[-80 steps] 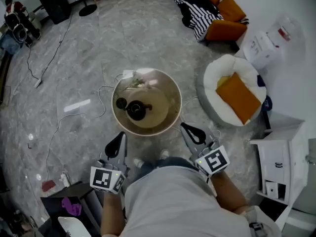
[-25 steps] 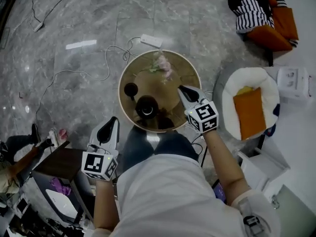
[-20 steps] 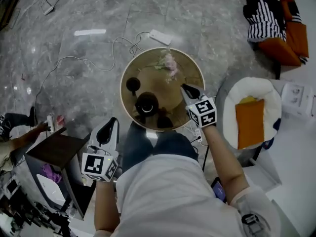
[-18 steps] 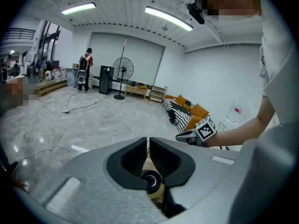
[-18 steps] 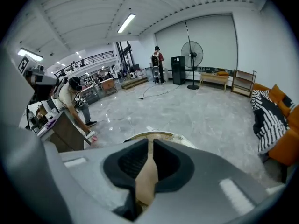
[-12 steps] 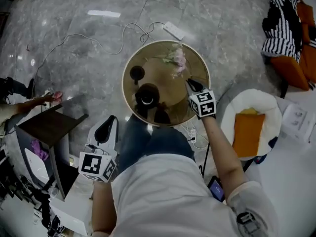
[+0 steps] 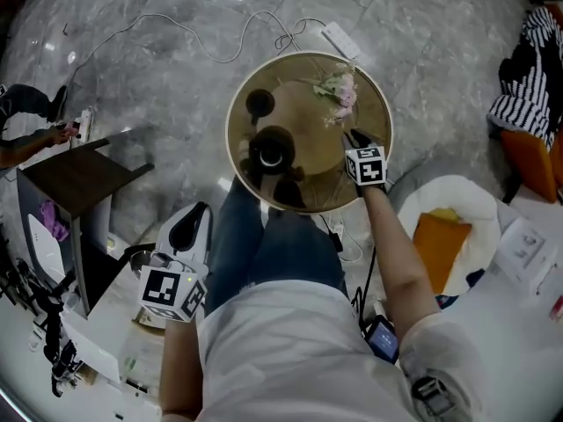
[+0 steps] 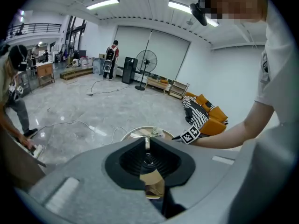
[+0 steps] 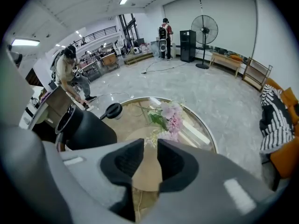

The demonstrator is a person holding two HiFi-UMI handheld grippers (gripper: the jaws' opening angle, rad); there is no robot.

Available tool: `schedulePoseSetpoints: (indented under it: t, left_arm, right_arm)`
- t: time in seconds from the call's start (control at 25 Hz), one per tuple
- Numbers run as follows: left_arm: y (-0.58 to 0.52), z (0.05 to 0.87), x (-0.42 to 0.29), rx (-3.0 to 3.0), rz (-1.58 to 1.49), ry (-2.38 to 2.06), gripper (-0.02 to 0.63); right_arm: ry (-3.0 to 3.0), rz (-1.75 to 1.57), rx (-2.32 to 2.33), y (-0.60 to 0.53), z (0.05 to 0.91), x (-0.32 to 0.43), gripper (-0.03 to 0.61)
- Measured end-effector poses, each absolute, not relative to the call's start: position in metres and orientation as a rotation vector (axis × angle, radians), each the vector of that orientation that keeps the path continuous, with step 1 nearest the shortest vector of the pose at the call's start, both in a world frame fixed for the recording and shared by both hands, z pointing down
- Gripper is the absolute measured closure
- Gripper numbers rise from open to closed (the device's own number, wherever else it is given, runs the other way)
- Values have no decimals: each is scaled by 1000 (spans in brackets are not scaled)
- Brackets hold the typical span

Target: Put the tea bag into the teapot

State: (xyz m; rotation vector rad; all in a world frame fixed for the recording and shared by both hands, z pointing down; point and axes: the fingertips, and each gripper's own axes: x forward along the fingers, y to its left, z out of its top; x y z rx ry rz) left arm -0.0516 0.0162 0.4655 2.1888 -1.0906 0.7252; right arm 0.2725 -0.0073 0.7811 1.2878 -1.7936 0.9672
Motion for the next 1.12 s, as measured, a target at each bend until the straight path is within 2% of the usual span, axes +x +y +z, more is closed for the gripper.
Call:
schedulePoseSetpoints:
  t: [0.76, 1.12]
  left_arm:
    - [55, 535, -42, 2040, 773, -1048, 601]
    - [64, 546, -34, 1995, 786, -1051, 602]
  right_arm:
    - [-1698, 968, 1152, -14, 893, 278, 497]
    - [-1664, 944, 1124, -18, 916, 286, 504]
